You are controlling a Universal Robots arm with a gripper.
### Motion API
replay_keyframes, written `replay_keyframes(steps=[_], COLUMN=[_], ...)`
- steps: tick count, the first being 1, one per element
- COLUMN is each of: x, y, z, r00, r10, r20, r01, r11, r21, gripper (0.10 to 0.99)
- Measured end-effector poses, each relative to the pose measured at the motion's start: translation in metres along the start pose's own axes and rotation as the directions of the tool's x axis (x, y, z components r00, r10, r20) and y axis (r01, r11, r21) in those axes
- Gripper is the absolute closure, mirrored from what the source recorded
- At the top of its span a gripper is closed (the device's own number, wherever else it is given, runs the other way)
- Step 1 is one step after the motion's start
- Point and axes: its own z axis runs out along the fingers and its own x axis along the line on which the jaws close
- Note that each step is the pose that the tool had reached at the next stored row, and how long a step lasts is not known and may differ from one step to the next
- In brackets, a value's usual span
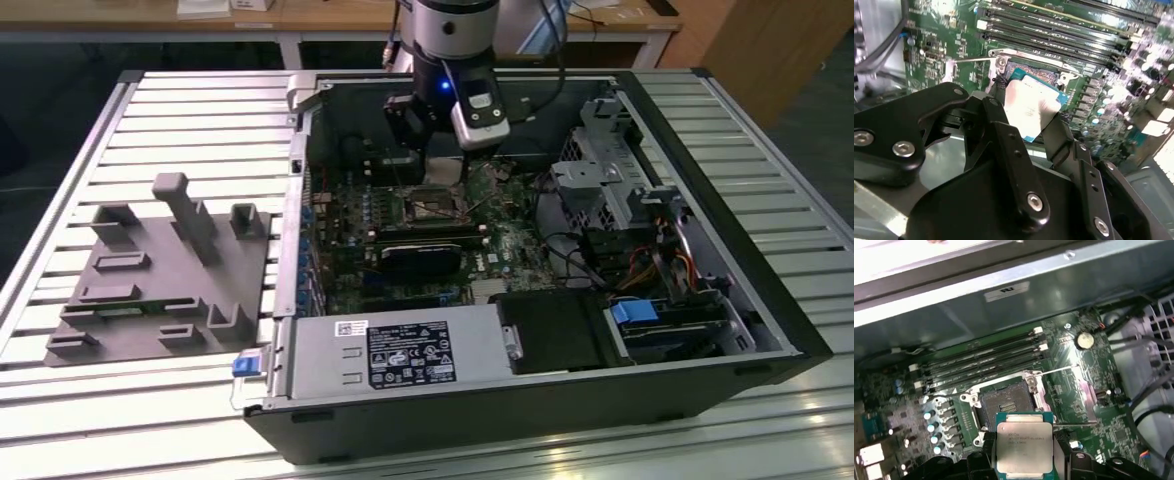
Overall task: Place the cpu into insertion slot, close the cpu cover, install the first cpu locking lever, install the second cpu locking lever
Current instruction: 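Place the cpu into insertion slot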
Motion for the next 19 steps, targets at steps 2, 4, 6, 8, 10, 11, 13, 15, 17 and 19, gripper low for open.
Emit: replay_keyframes(steps=[2,4,6,8,10,11,13,15,17,19], x=[0.0000,0.0001,0.0001,0.0001,0.0001,0.0001,0.0001,0.0001,0.0002,0.0002], y=[-0.0001,-0.0001,-0.0002,-0.0002,-0.0002,-0.0003,-0.0003,-0.0003,-0.0004,-0.0004], z=[0.0008,0.0016,0.0024,0.0031,0.0038,0.0040,0.0046,0.0051,0.0055,0.0060], r00=[0.9994,0.9974,0.9940,0.9895,0.9836,0.9802,0.9724,0.9630,0.9527,0.9412], r10=[0.036,0.072,0.109,0.144,0.180,0.198,0.233,0.269,0.303,0.337], r20=[0.0023,0.0047,0.0073,0.0097,0.0122,0.0134,0.0160,0.0186,0.0212,0.0237], r01=[-0.036,-0.072,-0.109,-0.145,-0.180,-0.198,-0.233,-0.269,-0.303,-0.337], r11=[0.9994,0.9974,0.9940,0.9895,0.9837,0.9803,0.9725,0.9632,0.9529,0.9414], r21=[0.001,0.002,0.003,0.004,0.004,0.004,0.005,0.005,0.006,0.006], gripper=[0.549,0.549,0.549,0.549,0.549,0.549,0.549,0.549,0.549,0.549])
